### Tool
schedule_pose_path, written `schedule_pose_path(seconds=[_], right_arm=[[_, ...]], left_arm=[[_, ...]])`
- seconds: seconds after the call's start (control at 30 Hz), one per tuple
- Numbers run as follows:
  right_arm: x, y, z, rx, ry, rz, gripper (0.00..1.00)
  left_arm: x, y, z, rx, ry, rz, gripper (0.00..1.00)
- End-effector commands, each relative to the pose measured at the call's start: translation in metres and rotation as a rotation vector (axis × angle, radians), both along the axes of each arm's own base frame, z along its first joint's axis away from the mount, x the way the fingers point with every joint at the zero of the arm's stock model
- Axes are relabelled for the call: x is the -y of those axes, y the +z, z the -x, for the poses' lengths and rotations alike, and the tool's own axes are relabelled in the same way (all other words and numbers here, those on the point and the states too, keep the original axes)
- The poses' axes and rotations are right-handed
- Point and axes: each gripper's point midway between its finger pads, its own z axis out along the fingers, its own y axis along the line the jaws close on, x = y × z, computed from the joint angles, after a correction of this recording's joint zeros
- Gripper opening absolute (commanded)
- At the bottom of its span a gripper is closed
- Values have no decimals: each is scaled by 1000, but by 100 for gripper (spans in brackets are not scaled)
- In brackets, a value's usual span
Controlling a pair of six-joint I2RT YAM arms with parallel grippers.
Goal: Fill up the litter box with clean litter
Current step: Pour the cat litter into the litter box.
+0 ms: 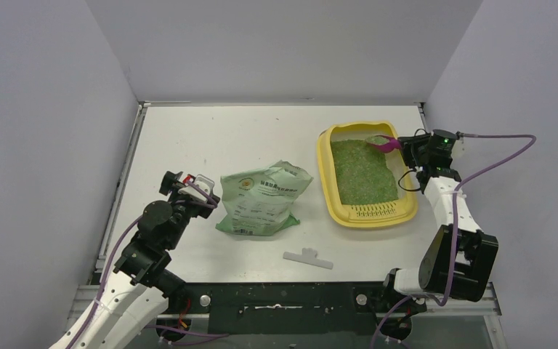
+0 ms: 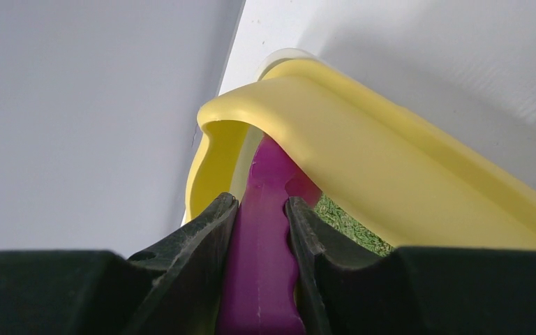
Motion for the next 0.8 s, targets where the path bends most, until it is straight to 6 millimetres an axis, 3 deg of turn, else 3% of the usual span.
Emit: schedule_pose_path(seconds=[0.0,0.37,0.77], right_arm=[[10,50,-7,130,-61,69,0],[0,45,18,114,-50,65,0],[-32,38,84,102,42,22,0]], left_arm=[[2,21,-4,65,-3,51,84],[3,21,-3,67,-6,54,84],[4,20,-3,62,-14,53,84]])
